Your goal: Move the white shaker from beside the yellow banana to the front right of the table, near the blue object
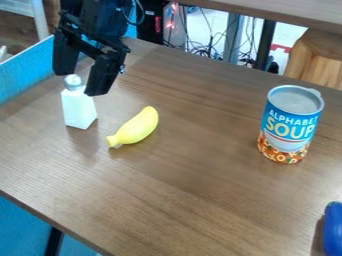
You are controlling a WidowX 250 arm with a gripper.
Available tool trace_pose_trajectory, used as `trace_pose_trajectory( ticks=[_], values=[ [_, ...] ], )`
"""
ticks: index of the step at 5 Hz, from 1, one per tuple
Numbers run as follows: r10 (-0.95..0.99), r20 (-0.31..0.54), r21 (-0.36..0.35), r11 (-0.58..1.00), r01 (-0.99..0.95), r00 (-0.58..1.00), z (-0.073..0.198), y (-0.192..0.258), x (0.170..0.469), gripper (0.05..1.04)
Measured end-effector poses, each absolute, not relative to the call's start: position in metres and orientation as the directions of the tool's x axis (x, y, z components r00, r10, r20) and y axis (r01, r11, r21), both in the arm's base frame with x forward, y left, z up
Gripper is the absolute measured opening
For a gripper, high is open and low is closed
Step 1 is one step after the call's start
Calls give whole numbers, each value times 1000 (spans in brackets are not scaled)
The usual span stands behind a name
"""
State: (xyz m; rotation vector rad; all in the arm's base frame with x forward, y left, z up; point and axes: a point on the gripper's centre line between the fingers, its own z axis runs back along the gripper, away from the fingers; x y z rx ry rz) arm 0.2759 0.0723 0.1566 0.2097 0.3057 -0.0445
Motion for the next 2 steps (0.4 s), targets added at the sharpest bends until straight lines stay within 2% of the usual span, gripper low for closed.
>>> trace_pose_trajectory(
  ticks=[1, 2],
  values=[
    [-16, -329, 188, 979, 82, 944, 148, 72, 276, 999],
    [7, -274, 158, 987, 38, 962, 151, 89, 280, 999]
  ],
)
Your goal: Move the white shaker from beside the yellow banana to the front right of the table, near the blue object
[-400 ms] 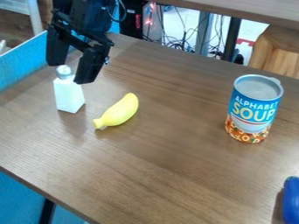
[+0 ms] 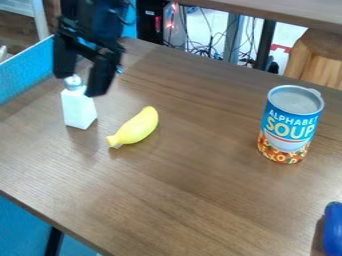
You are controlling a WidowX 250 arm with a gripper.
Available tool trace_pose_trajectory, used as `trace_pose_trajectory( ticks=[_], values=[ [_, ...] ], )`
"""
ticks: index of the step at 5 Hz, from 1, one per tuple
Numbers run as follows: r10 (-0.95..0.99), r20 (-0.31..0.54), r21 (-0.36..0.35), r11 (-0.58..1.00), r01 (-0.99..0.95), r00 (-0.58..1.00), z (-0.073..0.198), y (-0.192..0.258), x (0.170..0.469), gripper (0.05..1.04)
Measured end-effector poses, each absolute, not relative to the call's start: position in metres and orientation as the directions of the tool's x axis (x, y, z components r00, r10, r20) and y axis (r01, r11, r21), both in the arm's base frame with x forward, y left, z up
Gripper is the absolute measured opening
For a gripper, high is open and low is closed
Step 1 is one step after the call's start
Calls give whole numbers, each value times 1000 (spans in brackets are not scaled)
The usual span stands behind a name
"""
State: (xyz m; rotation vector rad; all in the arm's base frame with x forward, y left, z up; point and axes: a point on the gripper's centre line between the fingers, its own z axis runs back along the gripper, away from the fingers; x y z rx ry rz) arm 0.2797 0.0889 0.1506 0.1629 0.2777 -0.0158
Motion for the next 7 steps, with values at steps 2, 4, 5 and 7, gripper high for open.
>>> trace_pose_trajectory(
  ticks=[2, 4, 5, 7],
  values=[
    [111, -111, 83, 991, -102, 988, 167, 139, 284, 999],
    [94, -66, -70, 993, -98, 993, 153, 132, 305, 999],
    [56, -46, -123, 991, -61, 997, 154, 118, 311, 999],
    [71, -127, 10, 997, -70, 989, 135, 113, 318, 999]
  ],
)
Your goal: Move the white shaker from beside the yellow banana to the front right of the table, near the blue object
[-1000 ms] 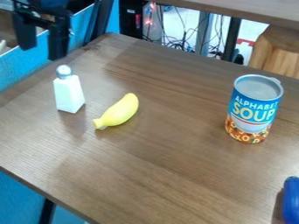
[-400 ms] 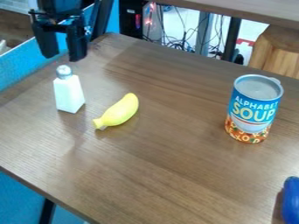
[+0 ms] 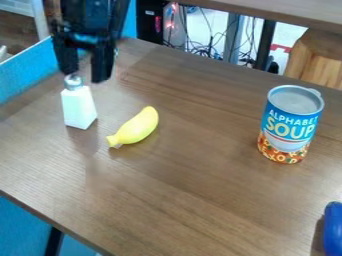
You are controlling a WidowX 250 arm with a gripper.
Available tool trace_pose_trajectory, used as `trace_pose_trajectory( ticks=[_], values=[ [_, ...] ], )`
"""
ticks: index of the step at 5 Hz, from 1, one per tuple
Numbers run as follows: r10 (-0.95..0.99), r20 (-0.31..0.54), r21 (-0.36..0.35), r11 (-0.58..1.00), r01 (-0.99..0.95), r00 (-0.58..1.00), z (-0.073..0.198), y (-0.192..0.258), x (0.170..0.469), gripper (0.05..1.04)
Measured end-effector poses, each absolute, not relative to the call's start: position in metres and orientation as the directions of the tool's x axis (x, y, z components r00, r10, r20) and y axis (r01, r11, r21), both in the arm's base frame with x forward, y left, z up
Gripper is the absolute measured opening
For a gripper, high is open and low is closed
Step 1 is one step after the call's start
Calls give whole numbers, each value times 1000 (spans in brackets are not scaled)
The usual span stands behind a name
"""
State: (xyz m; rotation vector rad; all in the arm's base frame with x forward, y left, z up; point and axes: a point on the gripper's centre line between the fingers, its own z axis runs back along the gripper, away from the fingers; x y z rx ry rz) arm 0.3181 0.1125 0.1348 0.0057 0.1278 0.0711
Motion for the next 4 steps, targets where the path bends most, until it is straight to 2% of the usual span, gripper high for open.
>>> trace_pose_trajectory(
  ticks=[1, 2, 4],
  values=[
    [134, -196, 122, 986, -111, 972, 128, 123, 314, 999],
    [173, -213, 203, 971, -130, 962, 132, 135, 312, 1000],
    [157, -291, 199, 975, -101, 944, 110, 137, 310, 1000]
  ],
)
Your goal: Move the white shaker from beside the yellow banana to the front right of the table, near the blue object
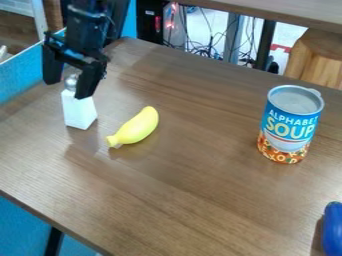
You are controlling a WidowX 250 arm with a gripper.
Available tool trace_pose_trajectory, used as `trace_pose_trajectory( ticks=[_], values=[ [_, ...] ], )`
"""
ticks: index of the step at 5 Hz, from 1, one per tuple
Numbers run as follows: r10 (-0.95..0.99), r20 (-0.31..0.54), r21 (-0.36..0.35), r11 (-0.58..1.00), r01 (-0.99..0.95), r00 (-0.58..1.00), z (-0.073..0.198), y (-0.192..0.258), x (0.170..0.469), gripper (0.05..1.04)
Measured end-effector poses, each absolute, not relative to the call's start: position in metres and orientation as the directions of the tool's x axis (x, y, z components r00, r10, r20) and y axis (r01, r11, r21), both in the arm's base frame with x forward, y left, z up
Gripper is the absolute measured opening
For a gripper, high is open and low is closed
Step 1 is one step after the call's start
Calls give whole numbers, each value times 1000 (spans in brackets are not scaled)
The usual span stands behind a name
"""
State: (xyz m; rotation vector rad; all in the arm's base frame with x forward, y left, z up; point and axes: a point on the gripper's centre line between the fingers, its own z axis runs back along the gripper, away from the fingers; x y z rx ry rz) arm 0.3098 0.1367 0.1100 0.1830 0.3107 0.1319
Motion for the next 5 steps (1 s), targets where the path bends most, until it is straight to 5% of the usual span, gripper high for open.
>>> trace_pose_trajectory(
  ticks=[1, 2, 3, 5],
  values=[
    [125, -314, 165, 983, -76, 941, 102, 132, 306, 948],
    [112, -312, 143, 987, -70, 943, 101, 129, 307, 699],
    [104, -306, 127, 990, -67, 946, 105, 127, 306, 617],
    [-28, -129, 189, 981, 53, 991, 176, 93, 291, 617]
  ],
)
